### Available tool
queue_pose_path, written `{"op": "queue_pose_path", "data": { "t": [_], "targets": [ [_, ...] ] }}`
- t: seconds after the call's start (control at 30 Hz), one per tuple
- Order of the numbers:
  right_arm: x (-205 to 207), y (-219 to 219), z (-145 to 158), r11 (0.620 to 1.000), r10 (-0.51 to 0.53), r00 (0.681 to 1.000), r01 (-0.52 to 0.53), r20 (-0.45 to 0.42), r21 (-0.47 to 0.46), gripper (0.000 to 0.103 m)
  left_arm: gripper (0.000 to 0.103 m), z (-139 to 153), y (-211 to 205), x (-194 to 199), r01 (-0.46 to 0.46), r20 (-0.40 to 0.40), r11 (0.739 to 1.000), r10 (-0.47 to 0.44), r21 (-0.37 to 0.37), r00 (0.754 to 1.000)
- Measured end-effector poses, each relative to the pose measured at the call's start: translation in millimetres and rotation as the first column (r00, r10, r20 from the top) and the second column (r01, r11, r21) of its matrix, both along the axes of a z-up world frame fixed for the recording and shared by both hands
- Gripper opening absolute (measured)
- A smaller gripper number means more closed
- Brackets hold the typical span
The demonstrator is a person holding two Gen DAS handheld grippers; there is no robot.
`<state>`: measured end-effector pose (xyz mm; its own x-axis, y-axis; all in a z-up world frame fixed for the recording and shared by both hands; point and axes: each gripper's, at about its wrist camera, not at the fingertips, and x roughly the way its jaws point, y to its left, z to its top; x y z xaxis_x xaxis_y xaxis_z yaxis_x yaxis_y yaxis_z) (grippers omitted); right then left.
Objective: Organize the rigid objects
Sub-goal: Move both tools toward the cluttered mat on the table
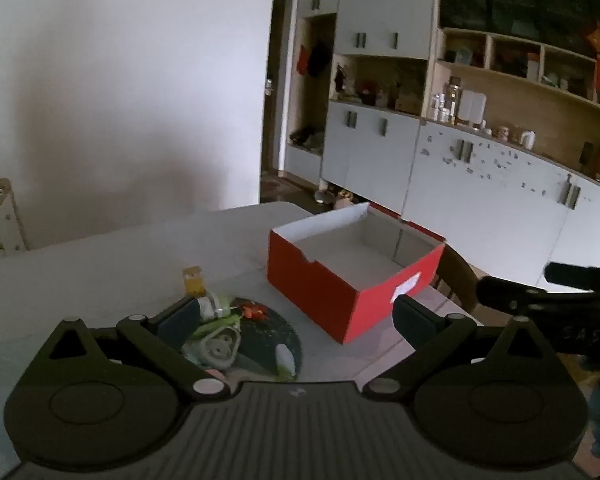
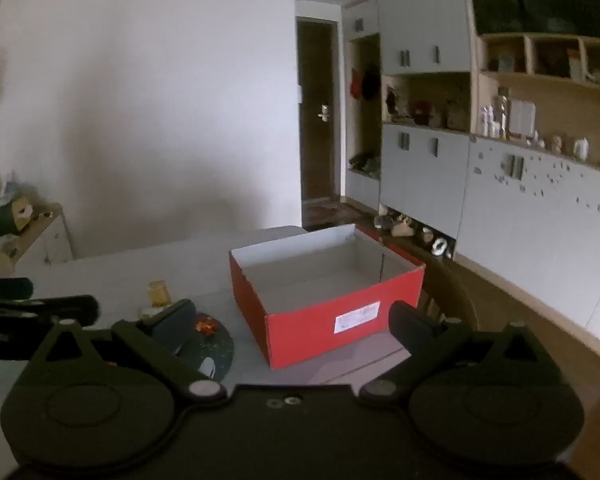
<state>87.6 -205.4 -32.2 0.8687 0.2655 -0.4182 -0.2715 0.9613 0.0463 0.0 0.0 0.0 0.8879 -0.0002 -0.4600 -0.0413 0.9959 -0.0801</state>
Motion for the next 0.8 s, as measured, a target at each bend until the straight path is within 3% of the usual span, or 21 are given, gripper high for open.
{"op": "queue_pose_path", "data": {
  "t": [0.17,0.2,0.27,0.47,0.8],
  "targets": [
    [-4.9,3.9,3.2,0.998,0.042,0.999,-0.042,-0.01,-0.039,0.103,0.103,-2.0,-0.3,3.3,0.025,-0.039,1.0,-0.025,-0.014,0.999],
    [-7.7,6.8,4.2,0.997,0.045,0.999,-0.045,-0.008,-0.058,0.103,0.103,0.6,9.7,9.0,-0.006,-0.048,0.999,0.004,-0.052,0.999],
    [-2.2,-6.3,1.7,1.0,0.027,0.999,-0.027,-0.038,0.015,0.103,0.103,-1.3,12.8,12.7,-0.024,-0.054,0.999,0.021,-0.046,0.998],
    [-6.0,-8.8,2.2,0.998,0.055,0.998,-0.055,-0.042,0.012,0.103,0.103,-9.3,1.8,14.1,-0.036,-0.048,0.999,0.036,-0.003,0.998],
    [-5.4,-7.7,7.3,0.998,0.059,0.997,-0.058,-0.044,0.018,0.103,0.103,-9.2,7.4,10.5,-0.058,-0.049,0.998,0.057,-0.027,0.997]
  ]
}}
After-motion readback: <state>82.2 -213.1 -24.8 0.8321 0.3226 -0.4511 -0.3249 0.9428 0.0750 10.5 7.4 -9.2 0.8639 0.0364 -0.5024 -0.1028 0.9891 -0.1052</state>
